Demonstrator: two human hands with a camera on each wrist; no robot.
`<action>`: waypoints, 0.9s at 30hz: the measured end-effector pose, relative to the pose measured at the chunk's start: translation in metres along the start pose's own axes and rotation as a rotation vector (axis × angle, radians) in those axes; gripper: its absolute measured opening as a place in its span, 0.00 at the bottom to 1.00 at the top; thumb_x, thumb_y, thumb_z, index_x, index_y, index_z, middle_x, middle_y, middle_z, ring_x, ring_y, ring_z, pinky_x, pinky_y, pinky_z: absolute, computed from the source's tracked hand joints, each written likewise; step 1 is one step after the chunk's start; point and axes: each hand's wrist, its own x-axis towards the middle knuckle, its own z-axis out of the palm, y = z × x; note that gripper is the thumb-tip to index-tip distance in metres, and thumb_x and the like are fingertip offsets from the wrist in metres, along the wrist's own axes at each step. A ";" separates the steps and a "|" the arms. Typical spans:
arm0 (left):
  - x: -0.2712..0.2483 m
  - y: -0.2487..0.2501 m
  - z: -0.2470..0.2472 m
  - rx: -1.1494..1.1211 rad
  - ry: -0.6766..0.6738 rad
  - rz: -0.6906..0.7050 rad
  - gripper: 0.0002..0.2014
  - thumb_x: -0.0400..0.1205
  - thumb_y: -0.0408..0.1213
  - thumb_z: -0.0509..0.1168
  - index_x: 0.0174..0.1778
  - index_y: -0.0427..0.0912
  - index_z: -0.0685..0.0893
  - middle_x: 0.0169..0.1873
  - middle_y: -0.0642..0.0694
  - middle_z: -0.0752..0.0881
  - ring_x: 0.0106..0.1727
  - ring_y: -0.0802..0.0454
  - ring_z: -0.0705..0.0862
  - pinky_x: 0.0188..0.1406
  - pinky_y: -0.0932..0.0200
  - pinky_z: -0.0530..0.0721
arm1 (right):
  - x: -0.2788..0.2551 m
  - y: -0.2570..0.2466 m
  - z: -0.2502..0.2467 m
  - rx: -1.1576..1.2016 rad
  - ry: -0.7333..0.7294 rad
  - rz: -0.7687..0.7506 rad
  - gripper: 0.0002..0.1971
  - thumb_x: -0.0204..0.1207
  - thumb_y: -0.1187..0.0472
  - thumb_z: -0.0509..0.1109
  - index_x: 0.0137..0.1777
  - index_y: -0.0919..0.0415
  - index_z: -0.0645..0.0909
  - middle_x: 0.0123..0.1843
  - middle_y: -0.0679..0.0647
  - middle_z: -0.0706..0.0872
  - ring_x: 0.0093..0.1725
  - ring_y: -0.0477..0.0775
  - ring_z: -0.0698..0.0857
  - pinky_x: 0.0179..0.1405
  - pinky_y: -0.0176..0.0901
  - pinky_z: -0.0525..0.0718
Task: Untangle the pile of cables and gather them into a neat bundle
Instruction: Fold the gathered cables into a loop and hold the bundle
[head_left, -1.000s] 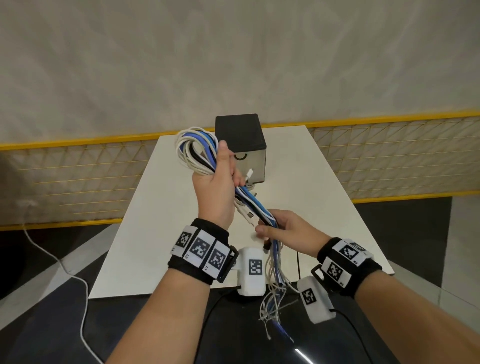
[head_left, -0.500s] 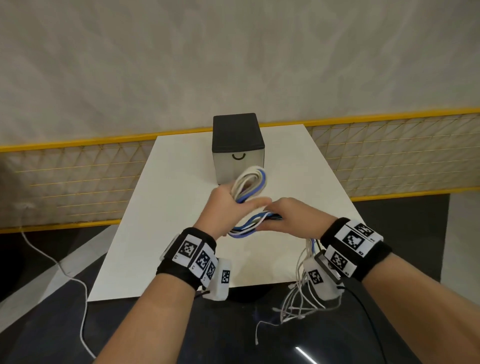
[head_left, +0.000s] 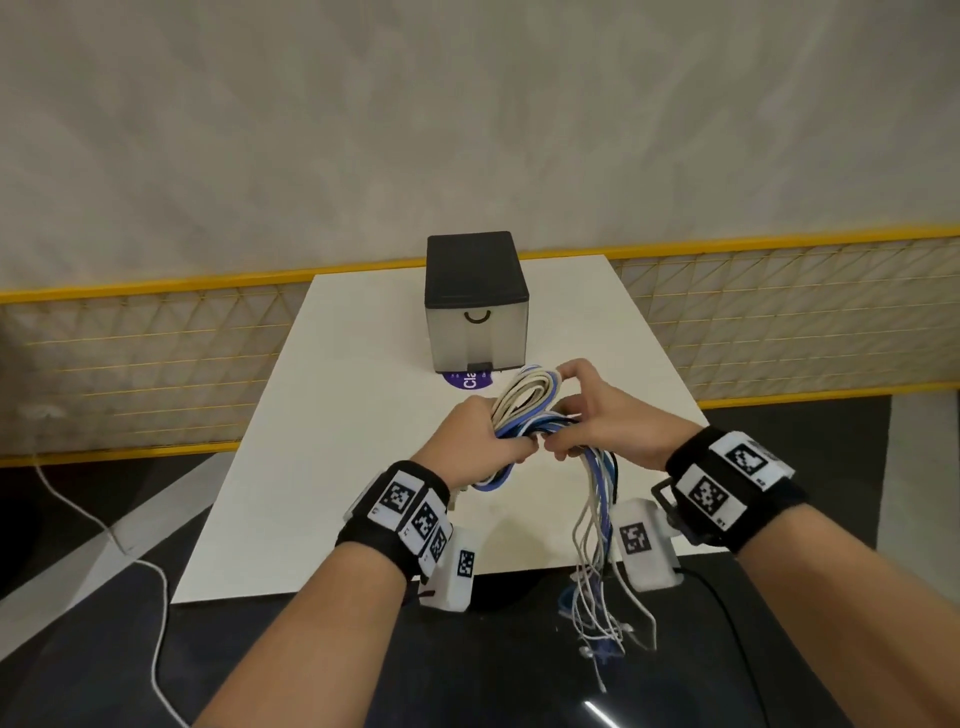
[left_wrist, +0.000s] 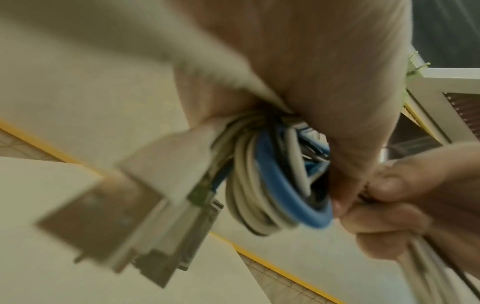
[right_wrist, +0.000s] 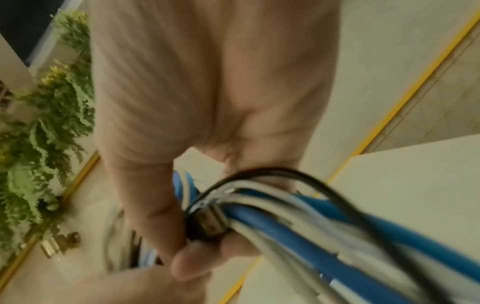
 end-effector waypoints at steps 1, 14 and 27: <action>0.000 0.000 0.002 -0.011 0.026 0.013 0.03 0.76 0.36 0.73 0.40 0.43 0.86 0.31 0.48 0.88 0.36 0.50 0.86 0.42 0.52 0.85 | -0.002 0.005 -0.001 -0.014 0.030 -0.020 0.26 0.72 0.72 0.73 0.65 0.58 0.65 0.49 0.70 0.86 0.40 0.60 0.85 0.44 0.49 0.83; -0.001 0.005 0.015 -0.413 0.210 0.006 0.14 0.81 0.42 0.72 0.48 0.33 0.84 0.21 0.47 0.82 0.27 0.51 0.84 0.45 0.42 0.90 | -0.017 0.045 0.035 0.210 0.395 -0.259 0.11 0.87 0.55 0.53 0.43 0.55 0.69 0.28 0.46 0.68 0.24 0.47 0.68 0.28 0.48 0.78; 0.004 0.015 0.023 -0.505 0.159 0.001 0.25 0.72 0.57 0.76 0.57 0.43 0.83 0.45 0.48 0.90 0.47 0.57 0.89 0.44 0.63 0.86 | 0.000 0.007 0.047 -0.347 0.332 -0.375 0.15 0.74 0.78 0.57 0.54 0.60 0.72 0.53 0.54 0.68 0.49 0.47 0.75 0.47 0.41 0.82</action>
